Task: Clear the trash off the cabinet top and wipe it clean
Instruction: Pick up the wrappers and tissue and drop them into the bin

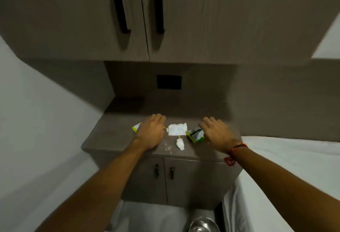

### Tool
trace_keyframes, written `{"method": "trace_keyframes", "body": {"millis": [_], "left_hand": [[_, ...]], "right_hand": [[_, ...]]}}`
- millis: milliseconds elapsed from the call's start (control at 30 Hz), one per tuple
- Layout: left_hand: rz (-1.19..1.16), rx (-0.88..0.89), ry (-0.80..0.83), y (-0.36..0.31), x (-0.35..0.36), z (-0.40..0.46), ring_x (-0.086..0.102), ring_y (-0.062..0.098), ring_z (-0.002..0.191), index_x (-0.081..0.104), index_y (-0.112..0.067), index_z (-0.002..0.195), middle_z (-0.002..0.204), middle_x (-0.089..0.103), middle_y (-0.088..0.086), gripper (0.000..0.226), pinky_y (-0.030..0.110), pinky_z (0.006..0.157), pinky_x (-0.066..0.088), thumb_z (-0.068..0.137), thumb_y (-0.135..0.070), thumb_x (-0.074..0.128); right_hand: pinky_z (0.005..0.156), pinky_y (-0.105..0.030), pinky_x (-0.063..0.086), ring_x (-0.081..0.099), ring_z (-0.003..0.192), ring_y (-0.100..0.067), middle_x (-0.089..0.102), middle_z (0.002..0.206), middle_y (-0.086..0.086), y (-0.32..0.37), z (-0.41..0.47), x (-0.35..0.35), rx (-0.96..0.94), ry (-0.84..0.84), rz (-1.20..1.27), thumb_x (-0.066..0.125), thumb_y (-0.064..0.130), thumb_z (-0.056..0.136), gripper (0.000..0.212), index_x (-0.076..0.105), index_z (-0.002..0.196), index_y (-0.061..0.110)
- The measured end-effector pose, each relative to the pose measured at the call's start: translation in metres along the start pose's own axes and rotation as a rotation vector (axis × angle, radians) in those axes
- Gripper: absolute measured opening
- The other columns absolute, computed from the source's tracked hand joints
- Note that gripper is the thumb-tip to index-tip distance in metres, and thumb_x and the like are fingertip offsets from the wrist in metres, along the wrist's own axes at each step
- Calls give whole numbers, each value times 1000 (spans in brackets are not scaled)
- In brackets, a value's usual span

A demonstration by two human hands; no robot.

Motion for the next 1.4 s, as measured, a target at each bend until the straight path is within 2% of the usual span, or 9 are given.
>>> {"method": "trace_keyframes", "body": {"millis": [100,200,333,533,700,1033,1267,1333,1400], "left_hand": [[-49,-214,70,42,55,-1,53,31,129,47,-9,140,140,56,13,48,44,105,47,94,-21,51],[-39,-305,83,74,98,10,45,34,137,36,-8,150,150,47,17,61,47,115,38,95,-27,54],[-68,-401,73,100,130,28,50,37,134,38,-13,151,148,50,19,58,52,113,41,99,-32,52],[47,-439,8,103,148,31,57,34,123,55,-8,131,131,60,16,41,51,94,52,91,-16,60],[87,-512,-146,105,132,23,64,33,109,60,-9,120,117,67,14,30,47,89,51,91,-16,62],[-335,-192,-568,-81,82,-38,62,32,89,63,-12,94,96,66,9,26,44,74,49,106,-30,47],[-614,-27,-366,-179,190,-123,53,21,75,49,-18,92,85,60,4,11,34,68,45,101,-16,55],[-679,-89,-241,-186,249,-145,54,20,74,50,-20,91,83,60,2,12,32,68,45,101,-20,55],[-850,-331,-51,-174,325,-169,52,15,68,52,-23,84,75,57,-7,16,29,64,42,99,-25,59]], "right_hand": [[109,-40,37,38,138,-30,35,156,-7,-7,15,54,62,162,34,56,29,88,63,38,148,22],[115,-46,31,29,145,-37,22,164,-7,-13,26,102,128,210,90,53,33,90,72,25,155,26],[109,-54,39,38,137,-42,32,158,-9,-18,33,136,227,174,197,54,44,85,72,27,151,33],[84,-54,55,47,122,-41,49,142,-11,-11,35,160,316,100,196,55,30,93,47,45,139,28],[79,-57,56,44,127,-41,45,144,-13,-17,22,153,426,39,252,61,22,93,52,42,141,27],[73,-47,50,54,98,-37,51,134,-16,24,-83,143,523,-175,282,45,24,92,47,46,138,14],[89,-44,47,54,102,-32,53,131,-12,77,-198,222,713,-219,558,51,13,89,44,49,133,10],[93,-38,46,53,107,-24,52,126,-4,94,-232,275,794,-144,708,46,17,95,38,47,133,16],[93,-39,48,55,107,-19,54,121,1,106,-266,338,965,-81,946,44,24,99,30,44,129,20]]}}
Point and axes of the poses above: each hand's wrist, its own z-axis towards the middle knuckle, its own x-axis out of the palm, y = z × x, the point moved 8 cm from there along z, towards the middle knuckle
